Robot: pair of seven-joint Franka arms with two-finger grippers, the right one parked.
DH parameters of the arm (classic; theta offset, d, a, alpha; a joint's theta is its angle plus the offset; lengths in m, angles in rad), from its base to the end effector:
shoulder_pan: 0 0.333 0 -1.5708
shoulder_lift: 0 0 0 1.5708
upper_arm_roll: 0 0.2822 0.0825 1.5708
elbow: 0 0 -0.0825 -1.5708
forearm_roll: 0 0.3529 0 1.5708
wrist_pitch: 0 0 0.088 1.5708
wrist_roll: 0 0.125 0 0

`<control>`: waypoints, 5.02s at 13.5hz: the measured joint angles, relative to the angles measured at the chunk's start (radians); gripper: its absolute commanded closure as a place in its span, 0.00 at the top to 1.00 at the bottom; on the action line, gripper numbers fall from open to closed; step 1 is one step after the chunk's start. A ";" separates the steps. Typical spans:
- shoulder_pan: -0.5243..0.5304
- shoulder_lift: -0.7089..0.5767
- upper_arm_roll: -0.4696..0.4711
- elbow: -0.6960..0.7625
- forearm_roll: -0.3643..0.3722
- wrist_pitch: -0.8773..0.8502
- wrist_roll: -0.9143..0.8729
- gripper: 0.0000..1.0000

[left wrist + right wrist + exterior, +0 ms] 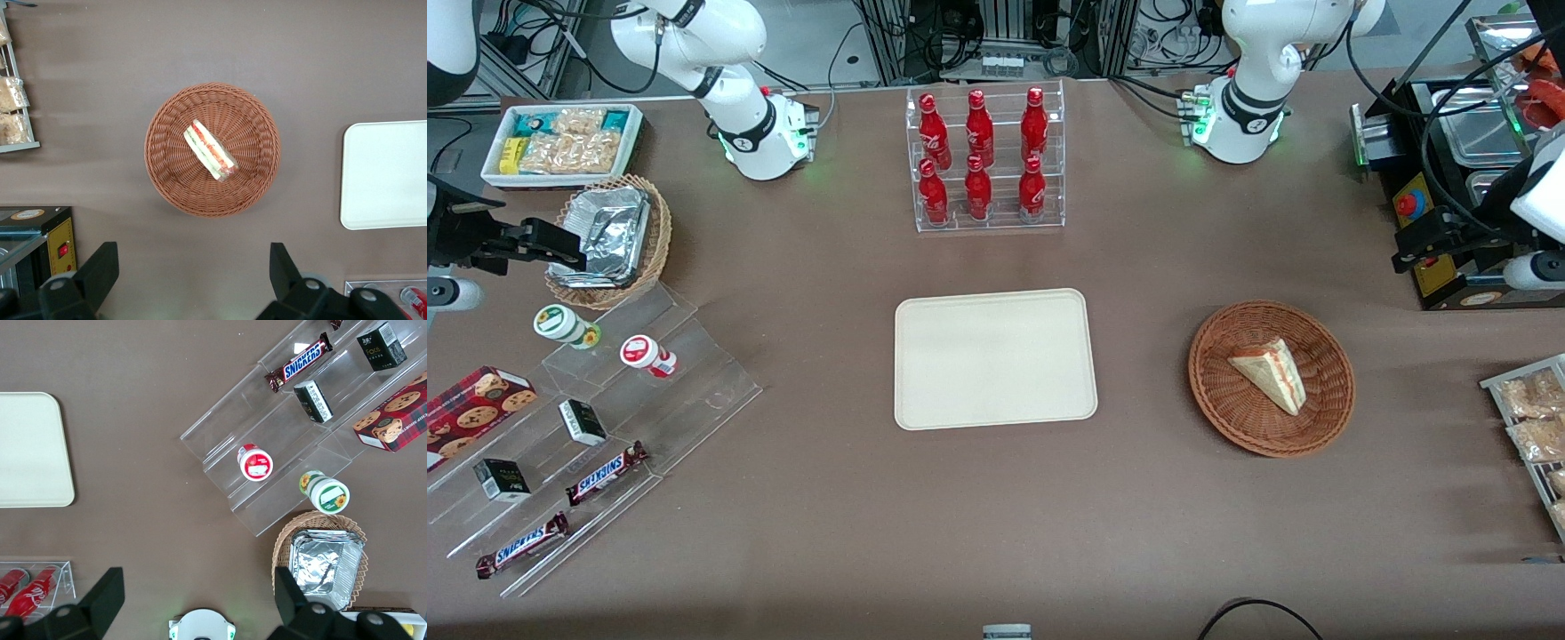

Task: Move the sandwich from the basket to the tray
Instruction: 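Move the left gripper over the wicker basket above the wrapped sandwich, then lower the left gripper and close it on the sandwich's wrapped edge, then lift the sandwich out of the basket and carry it over the cream tray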

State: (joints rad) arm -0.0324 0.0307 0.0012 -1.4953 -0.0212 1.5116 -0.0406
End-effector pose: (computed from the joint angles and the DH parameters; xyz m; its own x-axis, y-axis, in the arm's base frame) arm 0.5258 -0.0192 0.5845 0.9999 0.0081 -0.0152 0.0085 -0.9998 0.0205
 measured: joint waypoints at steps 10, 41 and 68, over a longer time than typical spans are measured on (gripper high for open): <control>-0.011 0.030 -0.025 -0.211 0.018 0.235 -0.130 1.00; -0.039 0.213 -0.026 -0.727 0.019 0.930 -0.688 0.43; -0.429 0.221 -0.051 -0.092 0.041 0.330 -0.721 0.00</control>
State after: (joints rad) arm -0.4617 0.2521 -0.0496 -1.5871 0.0202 1.8415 -0.7619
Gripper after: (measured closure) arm 0.855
